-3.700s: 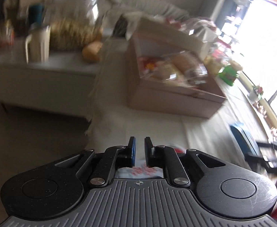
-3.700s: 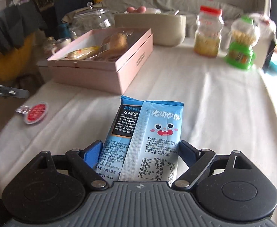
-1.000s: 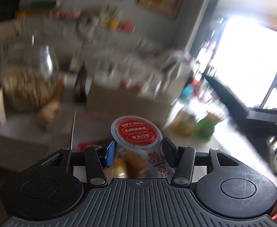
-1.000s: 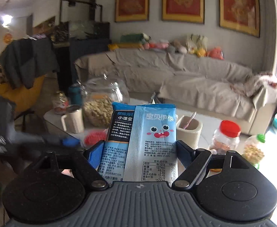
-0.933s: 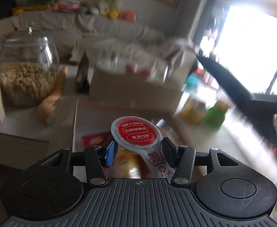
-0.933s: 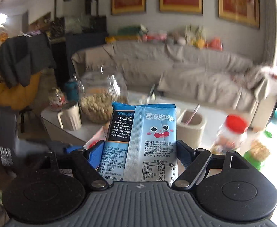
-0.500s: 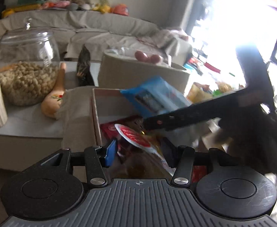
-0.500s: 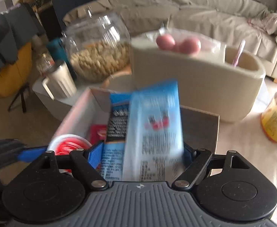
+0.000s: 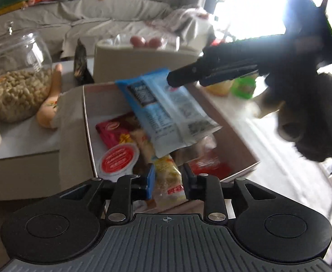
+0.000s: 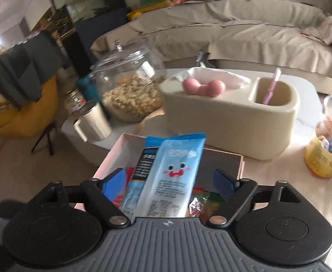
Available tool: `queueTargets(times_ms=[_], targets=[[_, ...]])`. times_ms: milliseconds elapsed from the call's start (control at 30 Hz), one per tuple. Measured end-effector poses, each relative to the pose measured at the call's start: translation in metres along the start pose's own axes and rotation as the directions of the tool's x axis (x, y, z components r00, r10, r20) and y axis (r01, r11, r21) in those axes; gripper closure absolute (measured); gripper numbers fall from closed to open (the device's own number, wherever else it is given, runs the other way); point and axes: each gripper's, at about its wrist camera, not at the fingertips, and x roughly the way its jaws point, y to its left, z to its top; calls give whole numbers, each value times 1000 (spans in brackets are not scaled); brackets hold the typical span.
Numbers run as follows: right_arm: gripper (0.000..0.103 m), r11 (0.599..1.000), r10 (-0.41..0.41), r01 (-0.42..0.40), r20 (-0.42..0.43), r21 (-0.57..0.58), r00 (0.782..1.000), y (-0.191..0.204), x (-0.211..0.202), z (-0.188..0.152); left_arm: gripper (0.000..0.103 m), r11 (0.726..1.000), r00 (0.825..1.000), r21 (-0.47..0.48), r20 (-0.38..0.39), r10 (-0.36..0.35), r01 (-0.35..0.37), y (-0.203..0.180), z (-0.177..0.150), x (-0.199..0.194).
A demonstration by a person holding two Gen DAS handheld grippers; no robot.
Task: Organize snacks
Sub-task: 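Open both grippers to drop the jelly cup and blue packet into the box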
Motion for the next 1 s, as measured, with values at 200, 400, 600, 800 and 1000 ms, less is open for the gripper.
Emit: queueTargets(times_ms=[200, 400, 600, 800, 1000], targets=[[60, 984, 153, -135, -159, 120, 975, 7, 31, -13, 73, 999, 999, -37, 9, 33, -32, 7, -5, 8], [60, 991, 107, -94, -151, 91, 983, 14, 14, -27, 75, 998, 998, -53, 66, 18, -15, 0, -12, -32], [59, 996, 86, -83, -80, 40, 993, 13, -12, -43, 75, 987, 981, -160, 192, 33, -2, -6, -20, -64], [27, 996, 17, -4, 145, -88, 989, 36, -79, -80, 75, 974, 965, -210, 223, 135, -88, -39, -43, -75], [22, 993, -77, 92, 181, -71, 980, 50, -128, -145, 84, 968, 969, -249, 243, 55, 7, -80, -81, -93]])
